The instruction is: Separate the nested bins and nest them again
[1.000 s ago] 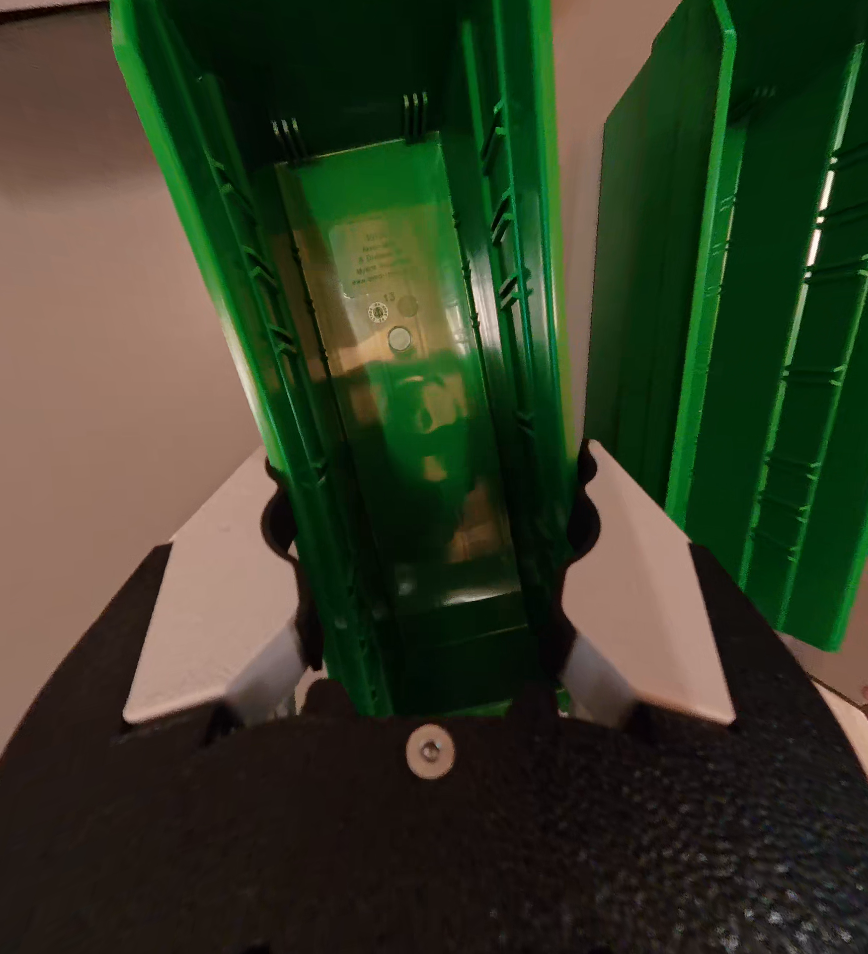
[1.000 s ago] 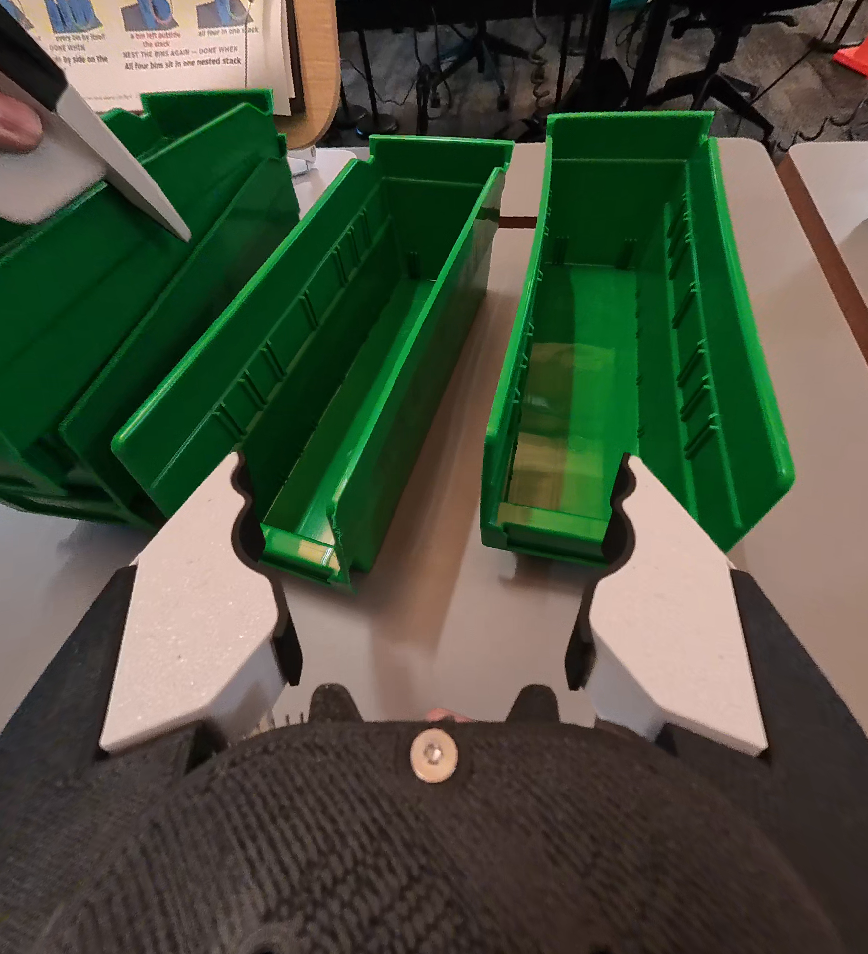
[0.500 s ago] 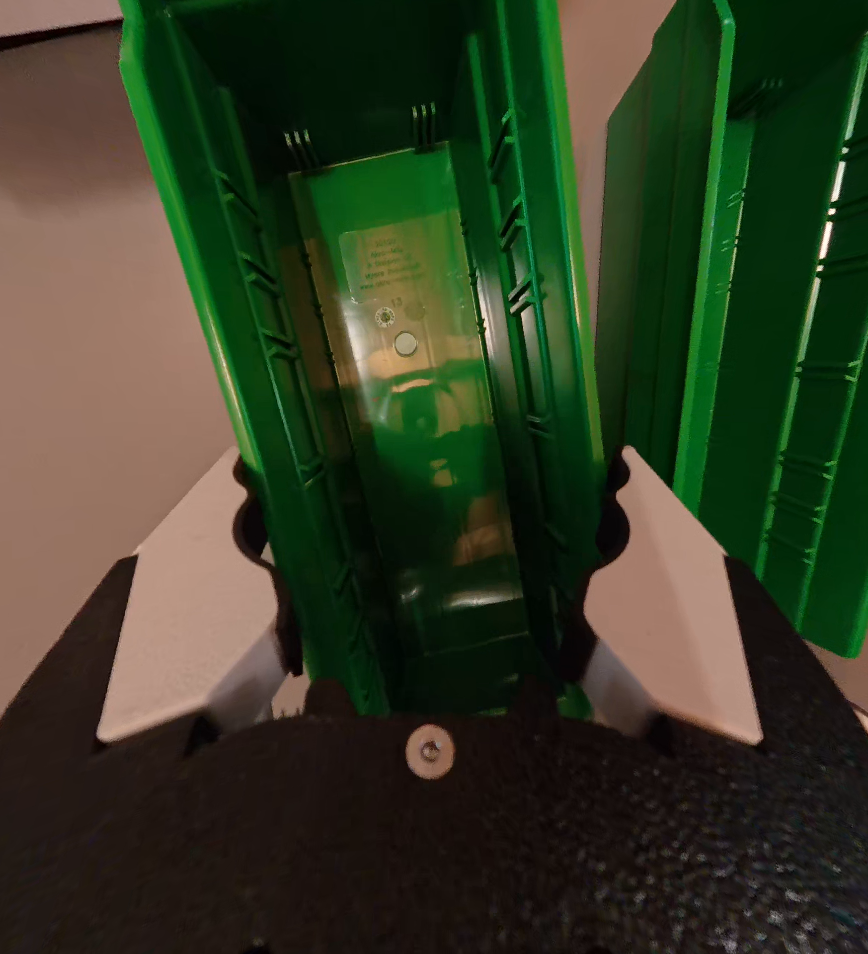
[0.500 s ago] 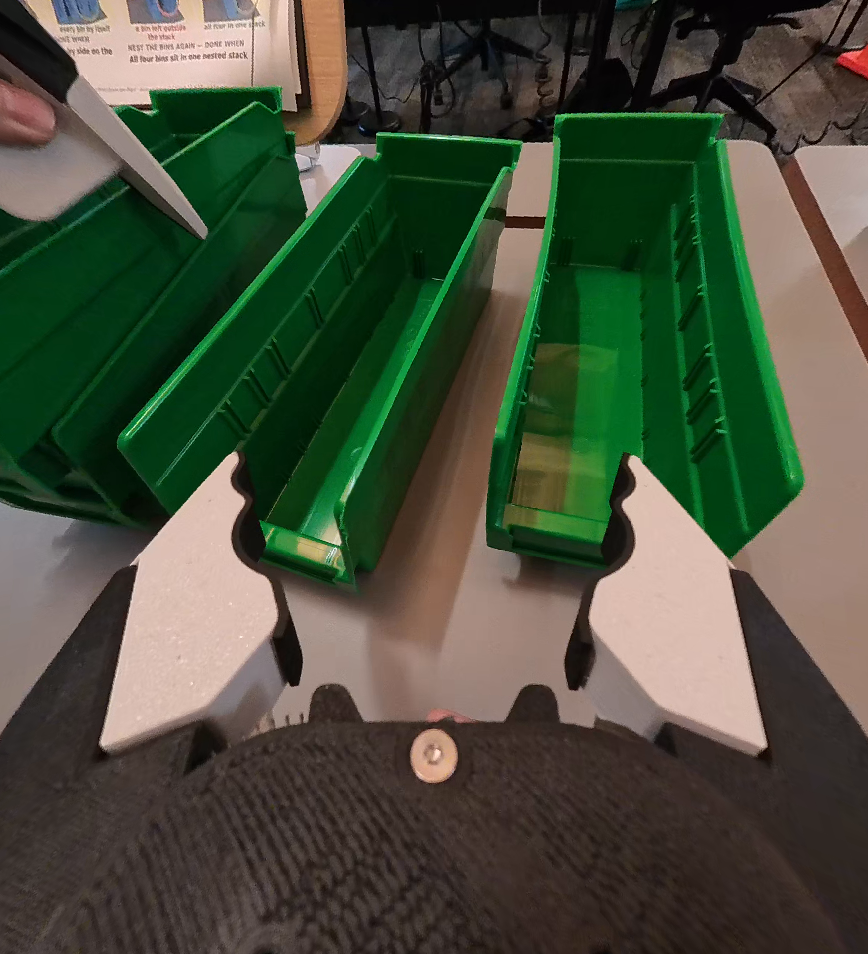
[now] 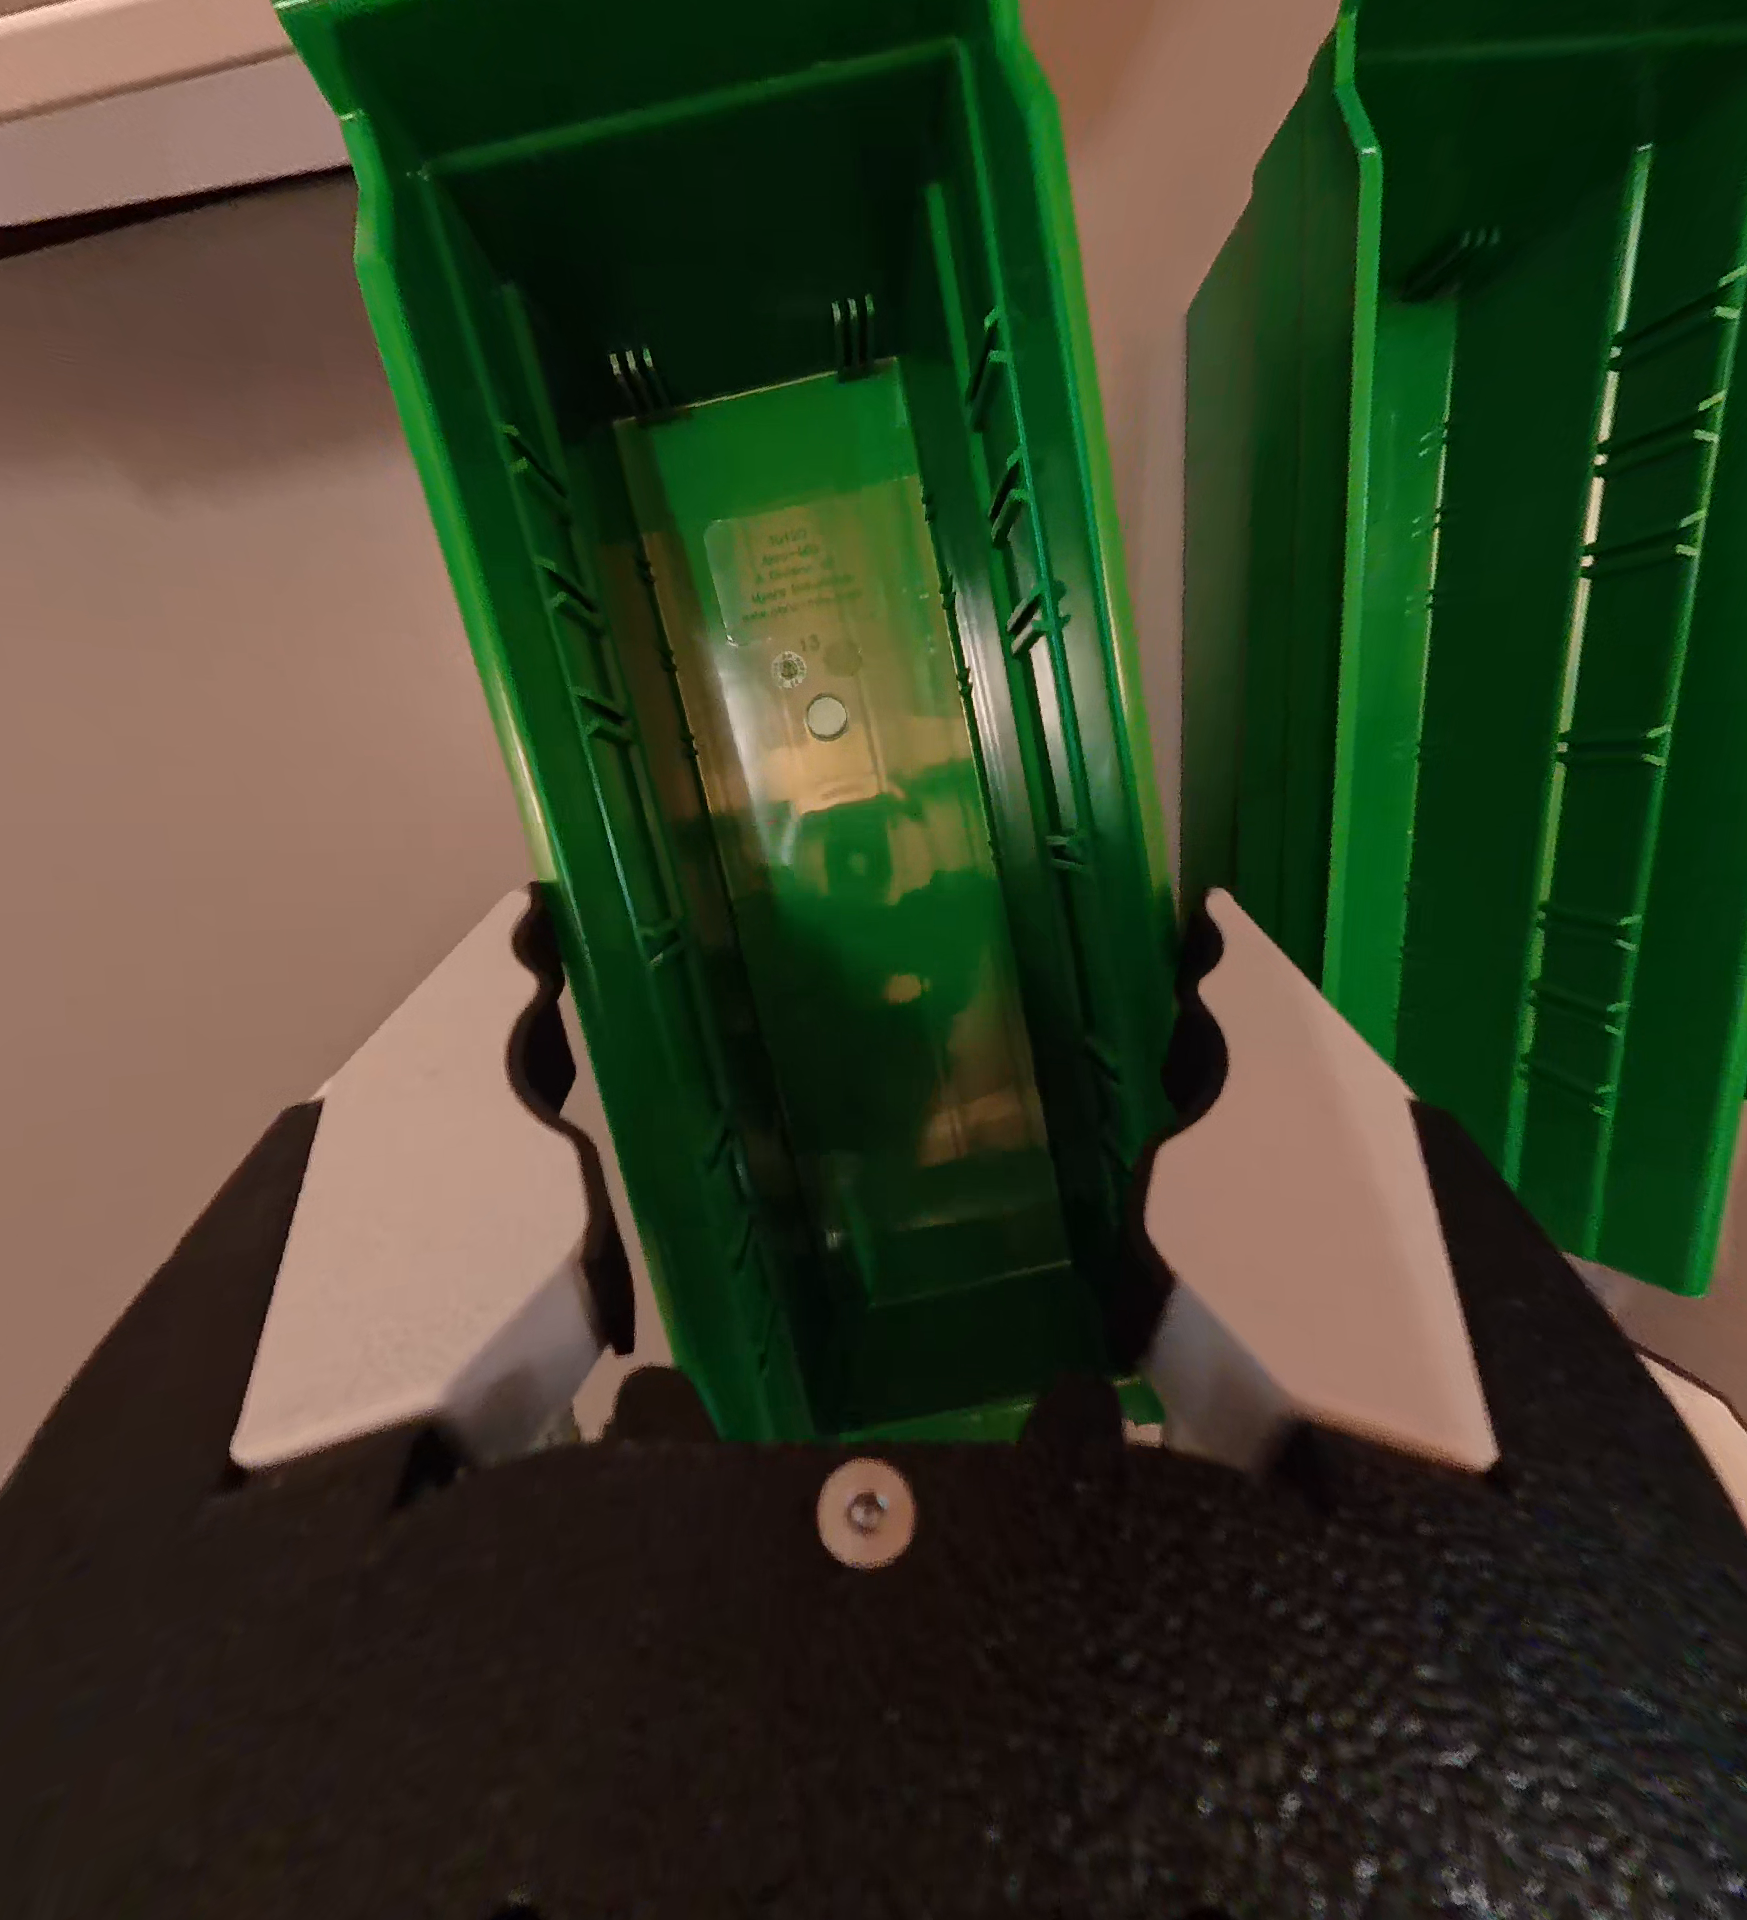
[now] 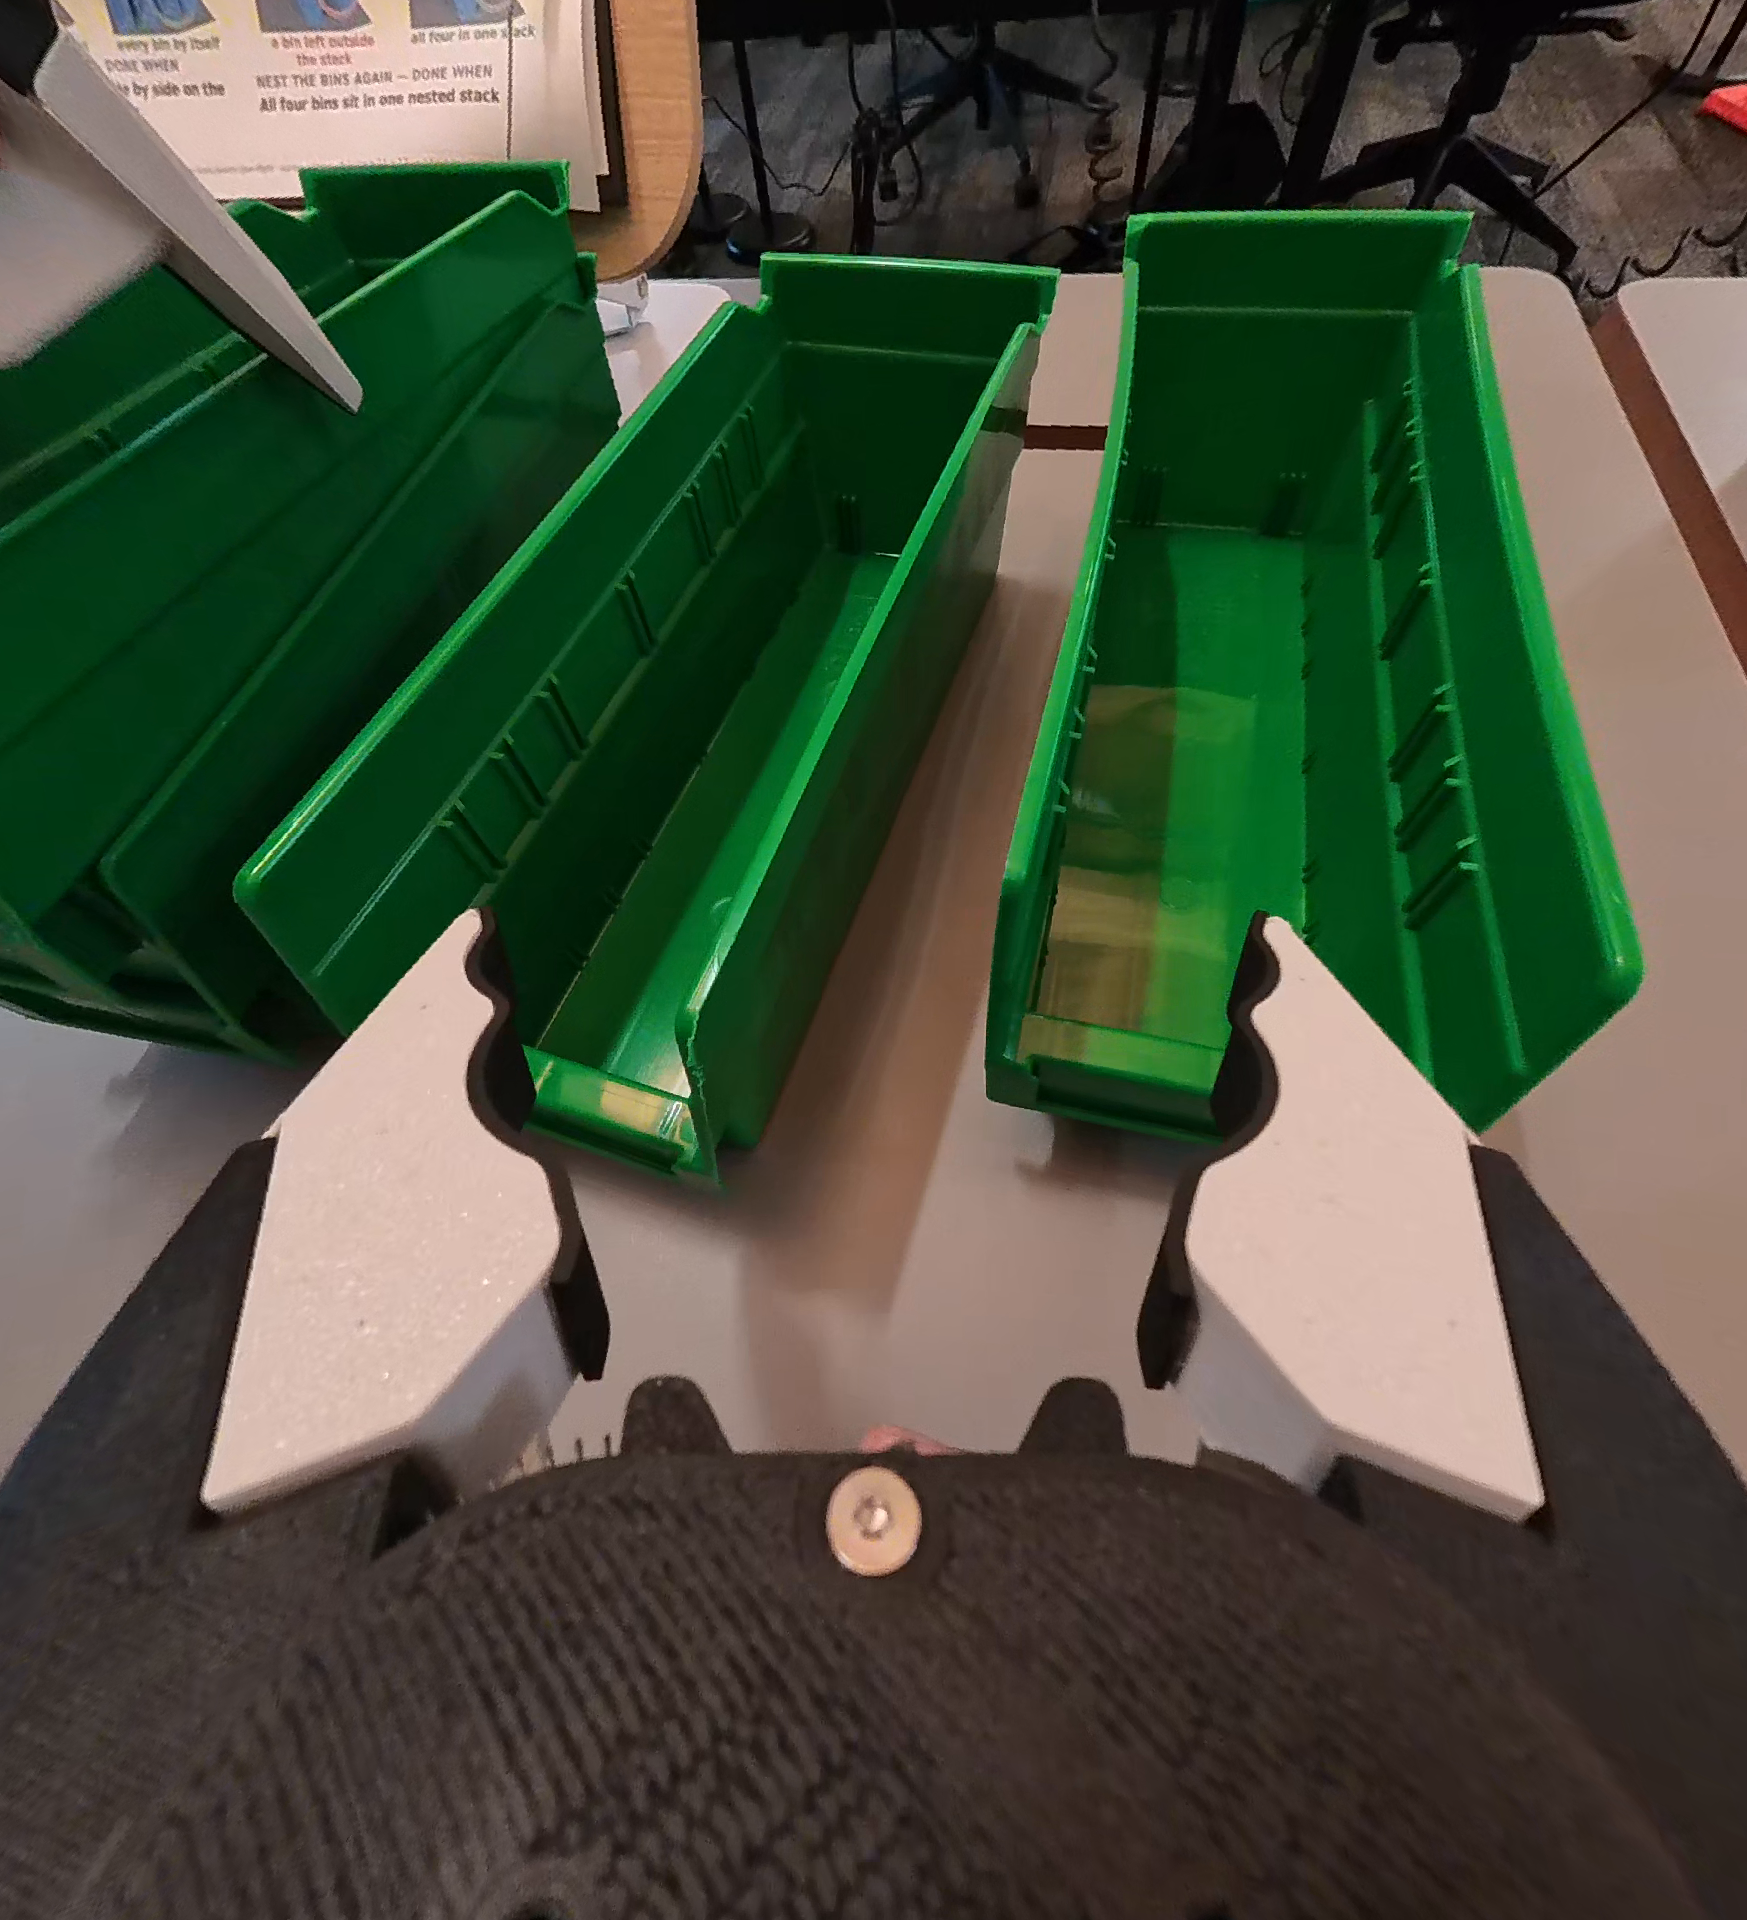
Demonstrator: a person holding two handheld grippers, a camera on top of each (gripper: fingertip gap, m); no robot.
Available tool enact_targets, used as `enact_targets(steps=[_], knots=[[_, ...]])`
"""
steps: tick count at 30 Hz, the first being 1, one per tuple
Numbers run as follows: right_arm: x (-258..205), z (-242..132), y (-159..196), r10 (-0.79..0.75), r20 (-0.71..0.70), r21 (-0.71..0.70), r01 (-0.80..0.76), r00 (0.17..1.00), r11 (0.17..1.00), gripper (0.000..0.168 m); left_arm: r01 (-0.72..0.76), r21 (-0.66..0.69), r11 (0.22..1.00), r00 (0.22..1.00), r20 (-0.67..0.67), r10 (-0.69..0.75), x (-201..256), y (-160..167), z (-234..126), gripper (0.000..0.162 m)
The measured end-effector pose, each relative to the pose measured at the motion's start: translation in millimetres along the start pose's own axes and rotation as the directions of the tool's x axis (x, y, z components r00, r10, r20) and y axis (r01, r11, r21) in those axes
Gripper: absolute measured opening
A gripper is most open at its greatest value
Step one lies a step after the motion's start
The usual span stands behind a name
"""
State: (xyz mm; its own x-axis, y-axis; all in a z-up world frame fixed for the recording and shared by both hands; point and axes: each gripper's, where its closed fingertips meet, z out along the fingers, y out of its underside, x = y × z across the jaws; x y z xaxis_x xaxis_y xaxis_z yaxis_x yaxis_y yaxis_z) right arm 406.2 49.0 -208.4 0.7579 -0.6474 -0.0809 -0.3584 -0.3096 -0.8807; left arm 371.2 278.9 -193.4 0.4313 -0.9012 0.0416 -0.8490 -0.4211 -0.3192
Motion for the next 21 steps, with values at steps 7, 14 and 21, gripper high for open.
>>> enact_targets(steps=[7,14,21], knots=[[-1,-2,-1,-0.004,0.001,0.004,0.004,1.000,1.000,0.134,0.015,-0.005,1.000,1.000,0.014,-0.015,0,0,2,0.122],[5,-5,-3,0.006,-0.009,0.014,-0.006,1.000,1.000,0.134,0.034,-0.113,0.993,0.998,0.056,-0.027,-1,9,14,0.121],[10,-3,1,0.036,-0.002,0.006,-0.036,0.999,0.999,0.134,0.073,-0.104,0.992,0.997,0.007,-0.072,-3,4,5,0.104]])
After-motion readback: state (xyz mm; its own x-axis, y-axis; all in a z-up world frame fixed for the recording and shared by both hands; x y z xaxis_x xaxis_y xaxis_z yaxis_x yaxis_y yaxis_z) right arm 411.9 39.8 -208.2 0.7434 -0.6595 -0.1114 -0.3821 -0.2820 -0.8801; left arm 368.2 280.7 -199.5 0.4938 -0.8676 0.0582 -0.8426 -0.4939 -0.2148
